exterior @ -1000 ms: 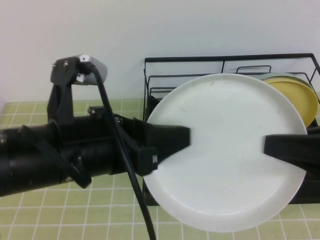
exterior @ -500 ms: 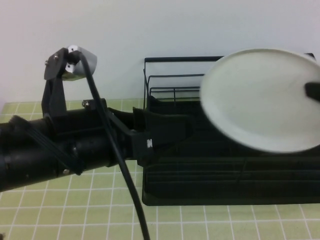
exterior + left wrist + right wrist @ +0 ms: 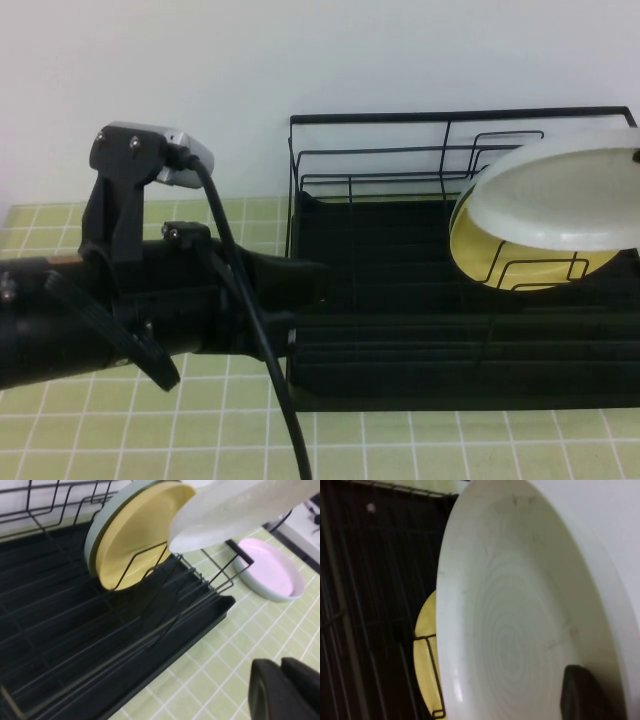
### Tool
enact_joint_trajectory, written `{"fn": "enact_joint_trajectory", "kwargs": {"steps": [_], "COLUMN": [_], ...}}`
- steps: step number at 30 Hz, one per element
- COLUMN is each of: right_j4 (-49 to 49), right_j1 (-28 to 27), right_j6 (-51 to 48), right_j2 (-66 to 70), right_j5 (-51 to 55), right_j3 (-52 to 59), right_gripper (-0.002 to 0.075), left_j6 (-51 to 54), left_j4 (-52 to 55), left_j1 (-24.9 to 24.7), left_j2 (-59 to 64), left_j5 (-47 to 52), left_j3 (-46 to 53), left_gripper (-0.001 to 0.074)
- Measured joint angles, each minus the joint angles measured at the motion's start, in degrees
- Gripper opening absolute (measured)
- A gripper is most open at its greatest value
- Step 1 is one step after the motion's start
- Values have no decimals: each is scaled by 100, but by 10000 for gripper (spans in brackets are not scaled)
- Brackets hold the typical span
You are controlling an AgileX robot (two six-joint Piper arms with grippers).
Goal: Place plate on rack
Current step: Place the plate on the rack
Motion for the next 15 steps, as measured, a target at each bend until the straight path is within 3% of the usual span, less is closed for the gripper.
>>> {"fn": "enact_joint_trajectory", "kwargs": {"steps": [15], "right_j4": [-600], "right_j1": [13], "right_j6": [154], "right_j2": [1057], "right_j5": [311], "right_j3": [-710], "right_gripper": [97], "left_j6": [-265], "left_j4": [516], "left_j1": [0], "left_j2": [0], "left_j5": [193], "left_j3": [0], "left_gripper": [-1]}}
